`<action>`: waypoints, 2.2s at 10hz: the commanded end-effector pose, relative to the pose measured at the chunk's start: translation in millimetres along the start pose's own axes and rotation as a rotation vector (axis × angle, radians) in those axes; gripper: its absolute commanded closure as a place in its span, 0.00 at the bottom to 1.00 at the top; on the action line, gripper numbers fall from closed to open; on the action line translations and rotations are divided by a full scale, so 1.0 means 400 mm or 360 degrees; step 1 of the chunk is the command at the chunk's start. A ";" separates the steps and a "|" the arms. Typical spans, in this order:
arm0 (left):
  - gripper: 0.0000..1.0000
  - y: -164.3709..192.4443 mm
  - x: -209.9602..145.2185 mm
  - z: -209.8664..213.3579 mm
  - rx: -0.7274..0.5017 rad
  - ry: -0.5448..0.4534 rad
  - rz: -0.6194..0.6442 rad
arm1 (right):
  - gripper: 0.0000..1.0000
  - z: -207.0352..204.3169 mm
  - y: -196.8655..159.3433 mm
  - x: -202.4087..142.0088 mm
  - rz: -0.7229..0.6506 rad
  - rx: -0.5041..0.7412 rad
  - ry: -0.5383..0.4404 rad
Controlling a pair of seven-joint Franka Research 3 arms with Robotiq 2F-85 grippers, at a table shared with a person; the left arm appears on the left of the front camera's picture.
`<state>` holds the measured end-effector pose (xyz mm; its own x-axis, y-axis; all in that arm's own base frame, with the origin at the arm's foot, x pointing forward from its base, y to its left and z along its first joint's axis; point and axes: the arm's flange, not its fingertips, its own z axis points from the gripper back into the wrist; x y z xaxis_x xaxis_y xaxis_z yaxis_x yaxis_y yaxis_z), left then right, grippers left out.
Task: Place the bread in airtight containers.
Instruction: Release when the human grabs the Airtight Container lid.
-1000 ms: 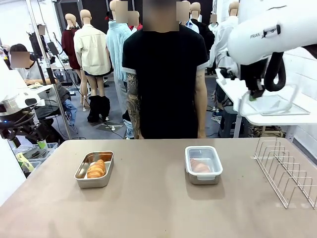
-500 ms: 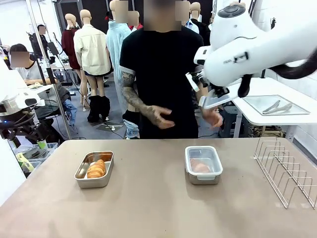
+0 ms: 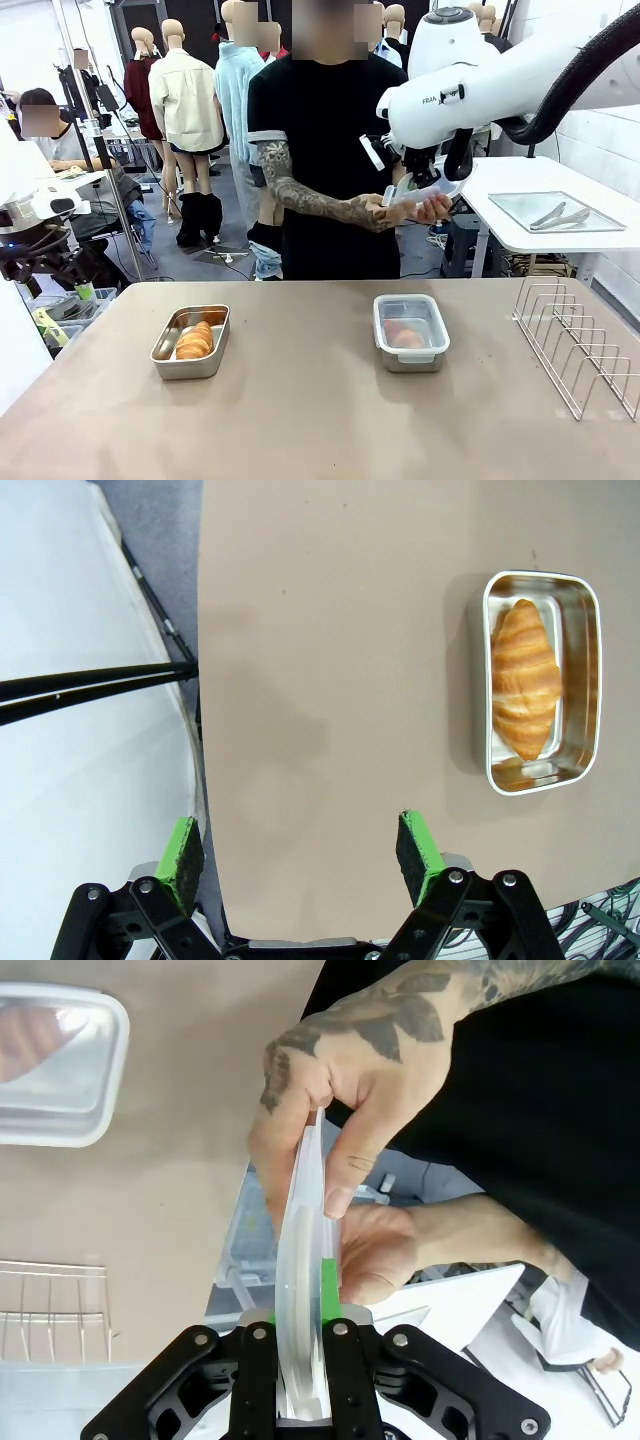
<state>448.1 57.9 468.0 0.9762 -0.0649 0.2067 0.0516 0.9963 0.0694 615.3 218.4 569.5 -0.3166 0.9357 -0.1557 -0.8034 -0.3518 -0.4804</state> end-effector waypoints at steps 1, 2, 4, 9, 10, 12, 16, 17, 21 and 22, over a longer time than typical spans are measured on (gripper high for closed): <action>0.00 0.005 -0.005 0.001 0.0014 0.0000 0.0003 | 1.00 0.007 -0.003 -0.011 0.0002 0.0019 -0.0041; 0.00 0.005 -0.005 0.001 0.0014 0.0000 0.0003 | 1.00 0.008 0.004 -0.012 -0.0005 -0.0005 -0.0053; 0.00 0.005 -0.005 0.001 0.0014 0.0000 0.0003 | 1.00 0.019 0.021 -0.008 -0.0033 -0.0032 -0.0029; 0.00 0.005 -0.005 0.001 0.0014 0.0000 0.0003 | 0.26 0.227 0.186 -0.116 -0.0598 0.0436 -0.0335; 0.00 0.005 -0.005 0.001 0.0014 0.0000 0.0003 | 0.07 0.258 0.228 -0.145 -0.0680 0.0517 -0.0355; 0.00 0.005 -0.005 0.001 0.0014 0.0000 0.0003 | 0.00 0.280 0.311 -0.222 -0.0792 0.0659 -0.0429; 0.00 0.005 -0.005 0.001 0.0014 0.0000 0.0003 | 0.00 0.209 0.481 -0.318 -0.0910 0.0818 -0.0466; 0.00 0.005 -0.005 0.001 0.0014 0.0000 0.0003 | 0.00 0.189 0.507 -0.344 -0.0907 0.0853 -0.0472; 0.00 0.005 -0.005 0.001 0.0014 0.0000 0.0003 | 0.00 0.149 0.552 -0.434 -0.0823 0.0845 -0.0621; 0.00 0.005 -0.005 0.001 0.0014 0.0000 0.0003 | 0.00 0.144 0.548 -0.445 -0.0749 0.0878 -0.0621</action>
<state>448.0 58.3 468.2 0.9762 -0.0639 0.2071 0.0506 0.9963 0.0692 461.8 -27.2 543.0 0.0883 0.9540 0.2866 -0.9949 0.0706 0.0714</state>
